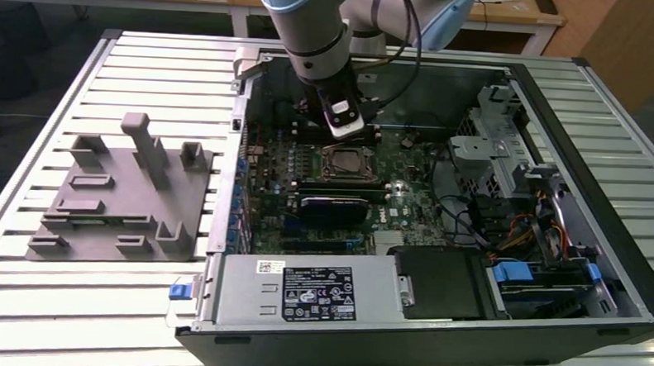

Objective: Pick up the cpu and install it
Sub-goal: 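Install the first cpu locking lever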

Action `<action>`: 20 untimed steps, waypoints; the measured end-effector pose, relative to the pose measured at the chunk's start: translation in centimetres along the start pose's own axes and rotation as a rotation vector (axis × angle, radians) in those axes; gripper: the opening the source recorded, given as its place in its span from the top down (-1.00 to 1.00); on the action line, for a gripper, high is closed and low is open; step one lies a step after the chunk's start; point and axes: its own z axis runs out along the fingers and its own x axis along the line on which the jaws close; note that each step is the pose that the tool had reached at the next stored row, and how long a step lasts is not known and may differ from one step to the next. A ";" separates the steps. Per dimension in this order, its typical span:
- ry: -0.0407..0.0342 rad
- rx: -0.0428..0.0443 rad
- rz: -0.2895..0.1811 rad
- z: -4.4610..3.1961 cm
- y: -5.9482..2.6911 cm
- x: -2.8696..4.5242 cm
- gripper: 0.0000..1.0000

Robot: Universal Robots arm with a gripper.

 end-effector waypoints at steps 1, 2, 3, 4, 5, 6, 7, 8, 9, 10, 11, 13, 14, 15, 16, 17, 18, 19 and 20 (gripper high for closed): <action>0.0000 0.0001 0.000 0.00 0.00 0.00 0.79; 0.0001 0.0001 0.000 0.02 0.00 0.00 0.79; -0.0001 0.0000 0.000 0.06 0.00 0.02 0.79; -0.0003 0.0003 0.001 0.10 -0.01 0.02 0.79; -0.0009 0.0010 0.003 0.13 -0.03 0.03 0.79; -0.0015 0.0018 0.006 0.17 -0.03 0.04 0.79; -0.0025 0.0027 0.010 0.22 -0.04 0.05 0.79; -0.0036 0.0039 0.014 0.25 -0.05 0.06 0.79; -0.0045 0.0049 0.017 0.28 -0.06 0.07 0.79; -0.0051 0.0055 0.020 0.30 -0.07 0.07 0.79; -0.0054 0.0059 0.021 0.33 -0.08 0.08 0.79; -0.0058 0.0063 0.022 0.38 -0.09 0.09 0.79; -0.0060 0.0063 0.023 0.41 -0.10 0.10 0.79; -0.0060 0.0064 0.023 0.44 -0.10 0.11 0.79; -0.0061 0.0065 0.023 0.48 -0.11 0.12 0.79; -0.0061 0.0064 0.023 0.52 -0.12 0.13 0.79; -0.0061 0.0064 0.023 0.57 -0.14 0.14 0.79; -0.0062 0.0065 0.024 0.62 -0.15 0.16 0.79; -0.0062 0.0067 0.024 0.65 -0.14 0.17 0.79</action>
